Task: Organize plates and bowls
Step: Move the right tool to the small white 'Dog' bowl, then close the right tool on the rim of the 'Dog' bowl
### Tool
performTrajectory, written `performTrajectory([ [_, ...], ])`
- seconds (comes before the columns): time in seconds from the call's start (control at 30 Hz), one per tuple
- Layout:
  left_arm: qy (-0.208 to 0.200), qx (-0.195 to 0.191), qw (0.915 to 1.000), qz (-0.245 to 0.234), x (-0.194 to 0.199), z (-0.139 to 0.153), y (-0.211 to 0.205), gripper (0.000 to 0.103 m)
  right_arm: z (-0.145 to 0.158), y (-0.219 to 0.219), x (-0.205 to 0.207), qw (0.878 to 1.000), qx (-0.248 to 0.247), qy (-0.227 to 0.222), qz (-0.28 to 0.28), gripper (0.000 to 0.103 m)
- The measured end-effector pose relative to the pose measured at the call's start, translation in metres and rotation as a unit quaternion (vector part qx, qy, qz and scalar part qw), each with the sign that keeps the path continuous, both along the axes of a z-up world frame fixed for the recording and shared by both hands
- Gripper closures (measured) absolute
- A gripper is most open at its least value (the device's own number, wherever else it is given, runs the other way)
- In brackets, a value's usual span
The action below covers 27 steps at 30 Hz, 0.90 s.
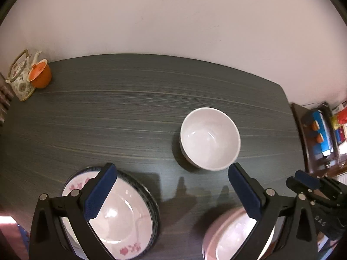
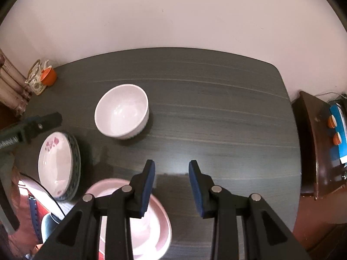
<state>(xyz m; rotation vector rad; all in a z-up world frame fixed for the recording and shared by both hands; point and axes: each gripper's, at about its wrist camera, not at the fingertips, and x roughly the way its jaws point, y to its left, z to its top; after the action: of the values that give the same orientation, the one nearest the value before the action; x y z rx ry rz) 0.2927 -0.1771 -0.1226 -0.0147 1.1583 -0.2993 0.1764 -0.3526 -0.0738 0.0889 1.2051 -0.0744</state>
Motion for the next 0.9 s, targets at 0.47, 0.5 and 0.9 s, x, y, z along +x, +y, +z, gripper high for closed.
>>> performTrajectory([
  [0.47,0.028,0.02,0.9993,0.015,0.048,-0.06,-0.015,0.019,-0.049,0.007,0.078,0.998,0.05,0.021,-0.011,0.07],
  [0.5,0.031,0.019,0.9993,0.012,0.049,-0.064,-0.016,0.026,-0.057,0.007,0.085,0.999,0.047,0.025,-0.008,0.07],
  [0.9,0.047,0.017,0.9987,-0.004,0.065,-0.089,-0.035,0.059,-0.093,0.012,0.11,0.997,0.05,0.052,0.009,0.07],
])
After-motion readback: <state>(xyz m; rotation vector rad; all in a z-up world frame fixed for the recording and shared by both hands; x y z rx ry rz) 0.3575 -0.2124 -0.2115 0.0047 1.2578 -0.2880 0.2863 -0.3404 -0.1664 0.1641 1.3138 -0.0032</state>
